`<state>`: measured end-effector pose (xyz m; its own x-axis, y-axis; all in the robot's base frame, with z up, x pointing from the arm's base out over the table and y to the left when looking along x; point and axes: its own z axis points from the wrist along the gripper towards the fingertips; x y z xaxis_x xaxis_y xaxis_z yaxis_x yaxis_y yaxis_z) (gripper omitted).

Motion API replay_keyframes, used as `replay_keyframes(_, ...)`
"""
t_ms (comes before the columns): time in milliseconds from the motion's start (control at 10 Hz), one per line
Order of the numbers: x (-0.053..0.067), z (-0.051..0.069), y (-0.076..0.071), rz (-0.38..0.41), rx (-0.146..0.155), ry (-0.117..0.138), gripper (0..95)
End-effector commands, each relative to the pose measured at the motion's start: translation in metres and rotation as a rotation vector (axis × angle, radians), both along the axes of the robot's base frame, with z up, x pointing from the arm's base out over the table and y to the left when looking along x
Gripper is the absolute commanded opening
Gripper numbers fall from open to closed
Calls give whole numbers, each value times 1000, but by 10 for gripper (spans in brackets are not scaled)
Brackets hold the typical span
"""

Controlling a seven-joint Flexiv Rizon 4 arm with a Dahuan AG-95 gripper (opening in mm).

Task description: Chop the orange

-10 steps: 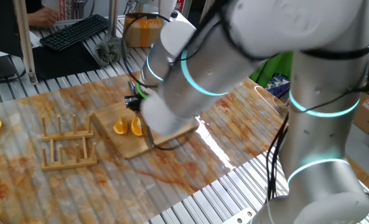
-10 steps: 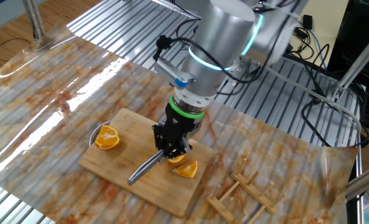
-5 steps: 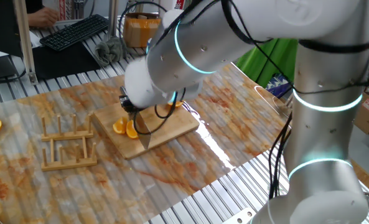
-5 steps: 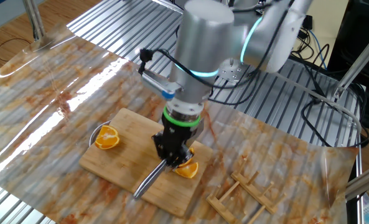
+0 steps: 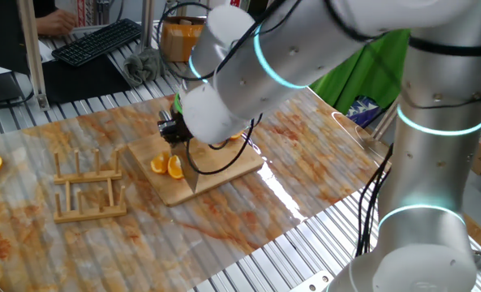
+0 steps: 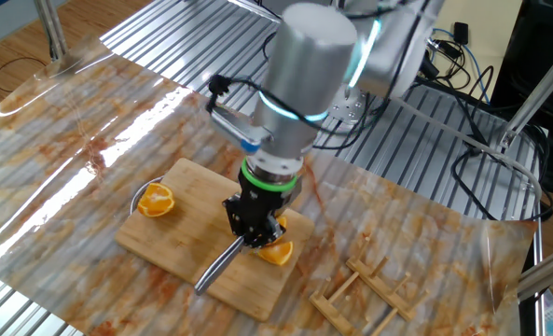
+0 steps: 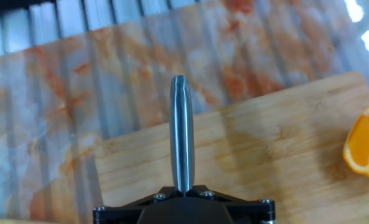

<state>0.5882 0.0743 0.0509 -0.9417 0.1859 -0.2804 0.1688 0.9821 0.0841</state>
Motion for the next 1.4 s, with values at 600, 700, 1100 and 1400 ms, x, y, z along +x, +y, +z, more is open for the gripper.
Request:
replay_keyframes(600,10,-6,-3,-2,-27,-13,0)
replay_keyframes(700,10,-6,-3,-3,-26,-13,0)
replay_keyframes(1100,10,-4,-4,3,-32,-10,0)
replay_keyframes(1400,11,-4,-5,-1,-31,-20,0)
